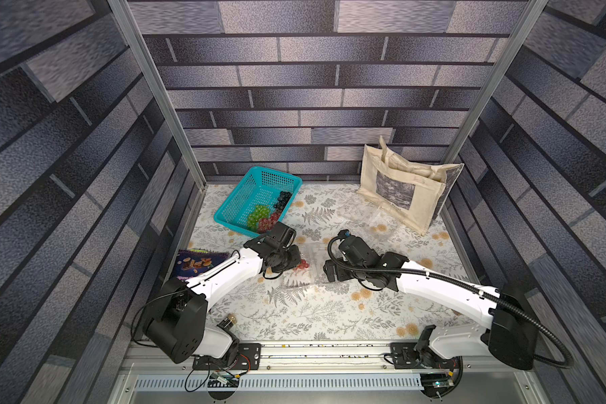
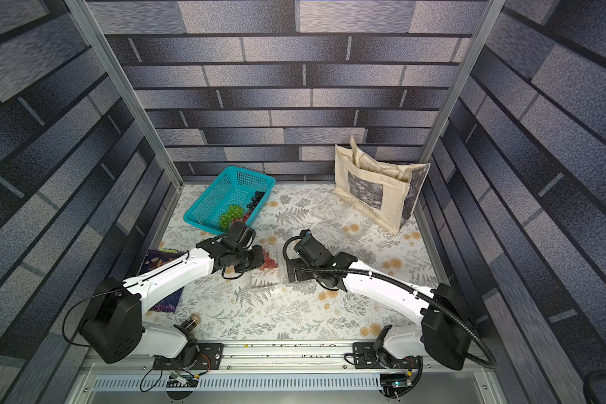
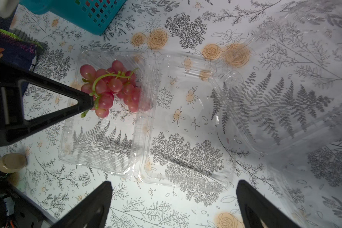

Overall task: Pack grapes into containers
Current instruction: Place the grape into the packing box.

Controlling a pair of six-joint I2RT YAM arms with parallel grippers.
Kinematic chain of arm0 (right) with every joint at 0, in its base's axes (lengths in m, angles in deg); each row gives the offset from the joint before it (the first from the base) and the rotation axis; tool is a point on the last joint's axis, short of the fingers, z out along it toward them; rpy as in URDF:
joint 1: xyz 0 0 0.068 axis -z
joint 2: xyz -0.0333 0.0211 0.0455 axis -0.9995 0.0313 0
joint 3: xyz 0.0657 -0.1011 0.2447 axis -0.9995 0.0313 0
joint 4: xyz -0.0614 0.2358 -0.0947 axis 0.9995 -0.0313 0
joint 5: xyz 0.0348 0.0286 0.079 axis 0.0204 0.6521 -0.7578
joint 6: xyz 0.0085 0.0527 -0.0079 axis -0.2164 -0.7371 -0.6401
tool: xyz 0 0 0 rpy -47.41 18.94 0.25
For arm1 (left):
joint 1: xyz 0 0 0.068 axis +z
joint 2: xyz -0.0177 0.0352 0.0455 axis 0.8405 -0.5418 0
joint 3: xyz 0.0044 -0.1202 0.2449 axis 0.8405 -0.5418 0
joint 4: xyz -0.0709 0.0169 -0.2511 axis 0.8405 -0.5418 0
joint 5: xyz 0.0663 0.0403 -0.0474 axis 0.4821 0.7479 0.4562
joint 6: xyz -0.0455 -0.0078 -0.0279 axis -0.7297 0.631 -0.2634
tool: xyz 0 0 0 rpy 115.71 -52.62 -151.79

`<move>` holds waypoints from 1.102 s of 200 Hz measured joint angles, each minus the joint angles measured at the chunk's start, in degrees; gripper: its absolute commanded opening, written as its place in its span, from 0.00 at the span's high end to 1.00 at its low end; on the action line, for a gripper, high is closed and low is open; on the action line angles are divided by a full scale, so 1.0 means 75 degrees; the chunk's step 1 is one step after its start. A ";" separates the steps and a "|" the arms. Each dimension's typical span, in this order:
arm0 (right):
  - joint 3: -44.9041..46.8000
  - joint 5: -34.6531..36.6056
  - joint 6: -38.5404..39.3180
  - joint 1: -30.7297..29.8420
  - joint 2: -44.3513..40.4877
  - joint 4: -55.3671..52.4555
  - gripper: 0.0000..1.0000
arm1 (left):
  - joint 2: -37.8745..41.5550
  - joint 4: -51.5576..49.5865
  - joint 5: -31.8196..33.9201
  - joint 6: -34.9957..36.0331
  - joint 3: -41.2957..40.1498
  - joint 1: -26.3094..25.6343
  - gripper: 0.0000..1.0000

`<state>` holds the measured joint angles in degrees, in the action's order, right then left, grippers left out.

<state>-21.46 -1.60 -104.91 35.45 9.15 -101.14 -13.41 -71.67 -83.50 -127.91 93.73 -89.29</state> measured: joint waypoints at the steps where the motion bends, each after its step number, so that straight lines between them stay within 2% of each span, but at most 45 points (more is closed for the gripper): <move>1: 0.0000 0.0000 0.0000 0.0000 0.0000 0.0000 0.00 | -0.0003 0.0003 0.0000 0.0000 0.0000 0.0000 0.89; 54: -0.0003 0.0073 -0.0003 0.0000 0.0000 0.0000 0.00 | 0.0000 0.0125 0.0000 0.0000 -0.0035 -0.0006 0.85; 139: -0.0073 0.0073 -0.0029 0.0000 0.0003 -0.0003 0.00 | 0.0146 0.0157 0.0003 -0.0064 -0.0335 -0.0023 0.54; 181: -0.0087 0.0073 -0.0032 0.0000 0.0003 0.0000 0.00 | 0.0201 0.0175 0.0003 -0.0047 -0.0335 -0.0058 0.44; 194: -0.0087 0.0073 -0.0058 0.0000 0.0003 0.0000 0.00 | 0.0216 0.0166 0.0006 -0.0020 -0.0332 -0.0058 0.37; 208: -0.0087 0.0070 -0.0085 0.0000 0.0003 -0.0003 0.00 | 0.0280 0.0079 0.0006 0.0041 -0.0309 -0.0047 0.25; 220: -0.0087 0.0070 -0.0119 0.0000 0.0003 -0.0006 0.00 | 0.0353 -0.0012 0.0006 0.0029 -0.0236 -0.0003 0.06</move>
<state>-22.12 -1.08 -105.81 35.45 9.17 -101.18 -10.76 -71.75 -83.46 -127.69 91.96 -89.31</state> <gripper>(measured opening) 0.999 0.788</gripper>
